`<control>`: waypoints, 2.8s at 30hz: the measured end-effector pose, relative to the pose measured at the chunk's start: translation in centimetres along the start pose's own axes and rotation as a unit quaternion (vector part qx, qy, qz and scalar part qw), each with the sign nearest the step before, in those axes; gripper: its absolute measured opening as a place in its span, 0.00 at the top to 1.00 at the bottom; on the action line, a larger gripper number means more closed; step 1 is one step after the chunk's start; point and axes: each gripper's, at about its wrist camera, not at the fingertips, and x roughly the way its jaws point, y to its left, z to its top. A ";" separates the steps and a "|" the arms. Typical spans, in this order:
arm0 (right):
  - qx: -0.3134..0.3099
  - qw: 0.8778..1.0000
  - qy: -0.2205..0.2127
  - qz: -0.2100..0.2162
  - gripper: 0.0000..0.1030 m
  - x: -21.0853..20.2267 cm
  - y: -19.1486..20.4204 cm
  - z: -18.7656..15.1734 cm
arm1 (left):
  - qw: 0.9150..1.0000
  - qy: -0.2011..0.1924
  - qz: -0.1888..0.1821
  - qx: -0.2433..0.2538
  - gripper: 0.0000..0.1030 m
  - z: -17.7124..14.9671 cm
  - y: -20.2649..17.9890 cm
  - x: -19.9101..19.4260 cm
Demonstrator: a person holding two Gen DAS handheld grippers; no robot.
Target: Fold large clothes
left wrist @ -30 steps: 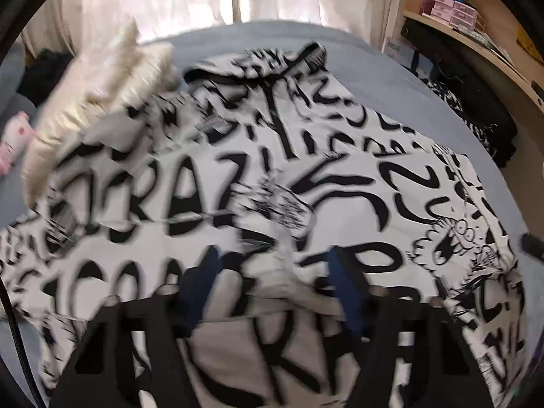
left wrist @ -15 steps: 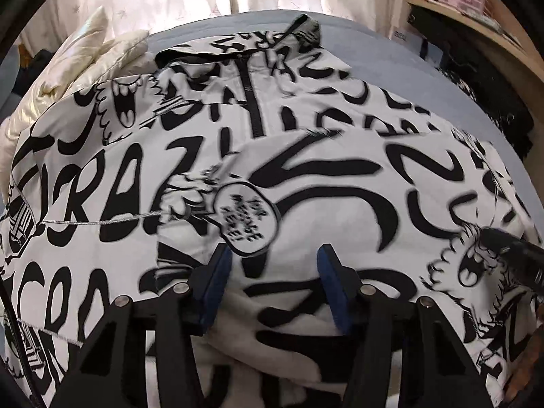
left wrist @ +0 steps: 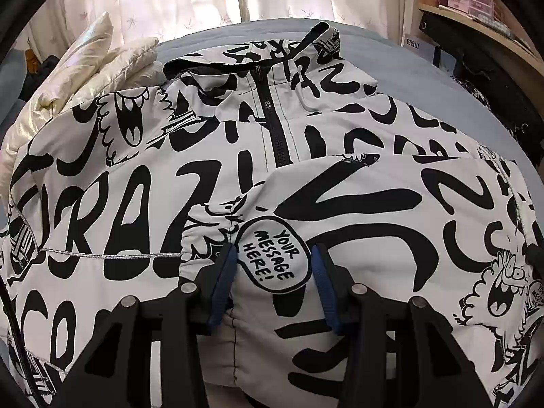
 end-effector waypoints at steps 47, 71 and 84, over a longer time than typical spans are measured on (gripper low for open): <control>-0.094 0.990 -0.005 0.103 0.74 -14.6 16.5 -13.1 | 0.997 -0.036 0.019 -0.073 0.29 -13.7 15.1 -23.5; -0.321 0.927 0.001 0.196 0.74 -8.4 46.6 -17.5 | 0.899 -0.060 -0.011 -0.435 0.24 -21.8 53.6 -17.9; -0.333 0.918 0.036 0.211 0.74 -3.8 53.6 -19.4 | 0.859 -0.079 0.008 -0.507 0.32 -22.3 60.7 -13.1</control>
